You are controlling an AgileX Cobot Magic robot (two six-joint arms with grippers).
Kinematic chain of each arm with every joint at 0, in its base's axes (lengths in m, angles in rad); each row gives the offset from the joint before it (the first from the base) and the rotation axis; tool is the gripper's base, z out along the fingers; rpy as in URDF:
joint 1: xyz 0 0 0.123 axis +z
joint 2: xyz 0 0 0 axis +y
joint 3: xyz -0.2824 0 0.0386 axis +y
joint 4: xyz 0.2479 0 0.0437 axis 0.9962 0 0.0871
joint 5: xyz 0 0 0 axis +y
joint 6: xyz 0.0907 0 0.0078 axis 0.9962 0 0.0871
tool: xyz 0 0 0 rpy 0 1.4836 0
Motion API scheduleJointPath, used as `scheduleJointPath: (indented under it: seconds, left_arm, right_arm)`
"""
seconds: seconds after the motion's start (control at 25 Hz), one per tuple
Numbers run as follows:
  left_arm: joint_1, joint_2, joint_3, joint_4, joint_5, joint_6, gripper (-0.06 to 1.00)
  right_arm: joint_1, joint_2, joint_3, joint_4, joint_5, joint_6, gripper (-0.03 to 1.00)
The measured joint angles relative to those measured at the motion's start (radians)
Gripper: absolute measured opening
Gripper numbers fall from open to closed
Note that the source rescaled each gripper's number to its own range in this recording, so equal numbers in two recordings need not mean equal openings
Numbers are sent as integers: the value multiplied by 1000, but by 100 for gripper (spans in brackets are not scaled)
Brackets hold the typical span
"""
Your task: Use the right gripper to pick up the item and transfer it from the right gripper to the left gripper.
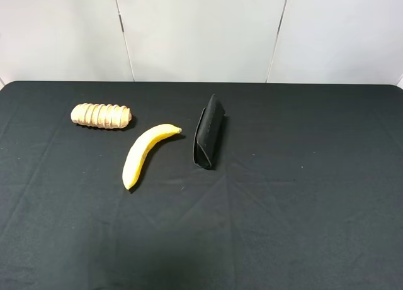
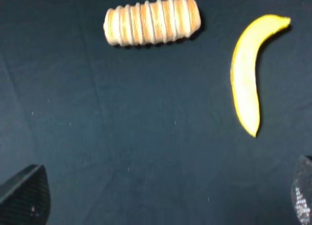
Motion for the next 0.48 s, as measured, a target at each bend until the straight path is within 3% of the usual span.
scheduleJointPath:
  seconds: [0.48]
  left_arm:
    - [0,-515,348,-1,28,0,97]
  right_arm:
    - [0,0,0,0,0,0,100]
